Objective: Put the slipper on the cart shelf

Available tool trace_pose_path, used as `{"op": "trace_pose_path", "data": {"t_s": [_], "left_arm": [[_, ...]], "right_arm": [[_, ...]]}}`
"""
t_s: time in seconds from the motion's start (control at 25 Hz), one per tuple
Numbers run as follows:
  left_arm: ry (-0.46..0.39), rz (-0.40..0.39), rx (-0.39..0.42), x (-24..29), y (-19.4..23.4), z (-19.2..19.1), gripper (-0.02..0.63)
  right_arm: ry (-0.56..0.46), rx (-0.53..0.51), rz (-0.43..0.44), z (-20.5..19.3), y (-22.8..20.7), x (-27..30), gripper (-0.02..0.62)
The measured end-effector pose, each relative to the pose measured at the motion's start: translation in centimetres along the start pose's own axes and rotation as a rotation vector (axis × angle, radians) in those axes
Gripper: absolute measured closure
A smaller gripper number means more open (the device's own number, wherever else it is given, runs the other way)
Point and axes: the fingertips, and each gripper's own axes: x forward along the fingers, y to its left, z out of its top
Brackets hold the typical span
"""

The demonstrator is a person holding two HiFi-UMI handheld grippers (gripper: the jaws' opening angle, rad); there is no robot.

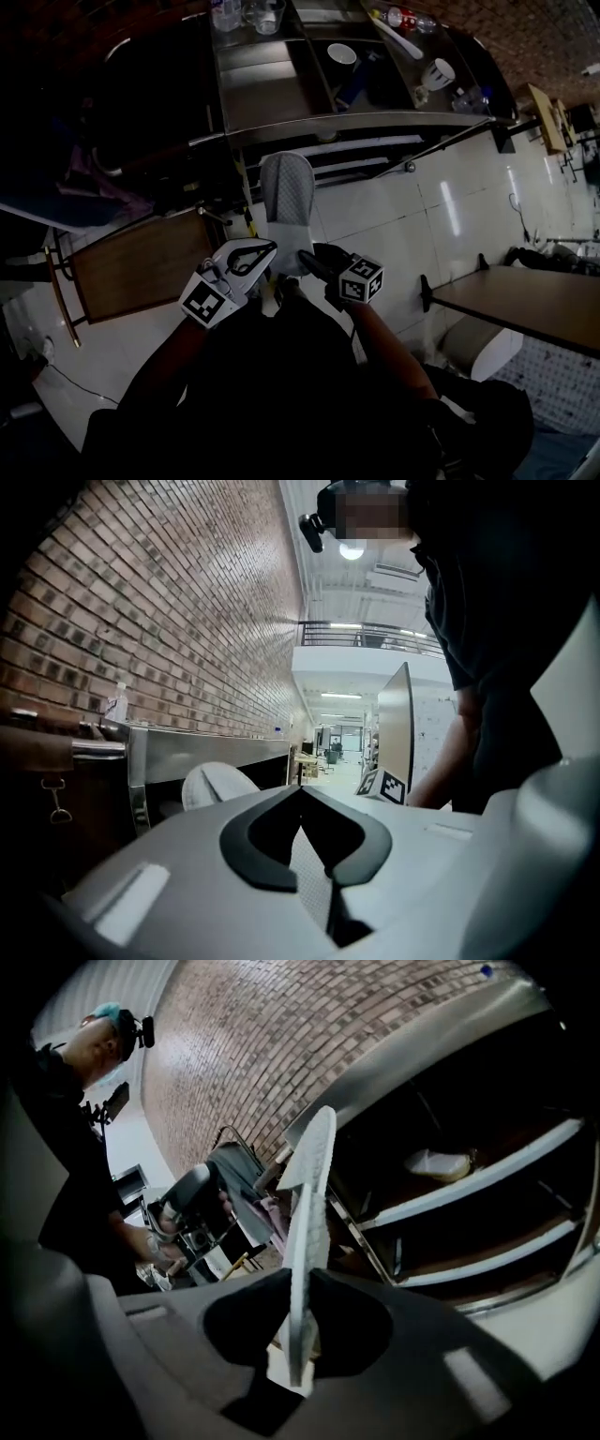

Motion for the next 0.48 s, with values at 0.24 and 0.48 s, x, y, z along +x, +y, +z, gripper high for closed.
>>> {"op": "trace_pose_path", "data": {"t_s": [0.24, 0.48], "left_arm": [[0.017, 0.075, -0.037, 2.1, 1.6, -0.8, 0.604], [0.042, 0.114, -0.032, 3.4, 3.0, -2.2, 0.604]], "right_arm": [[0.063, 0.135, 0.051, 0.2, -4.2, 1.9, 0.531], [0.084, 0.263, 0.109, 0.6, -7.3, 4.3, 0.531]]}}
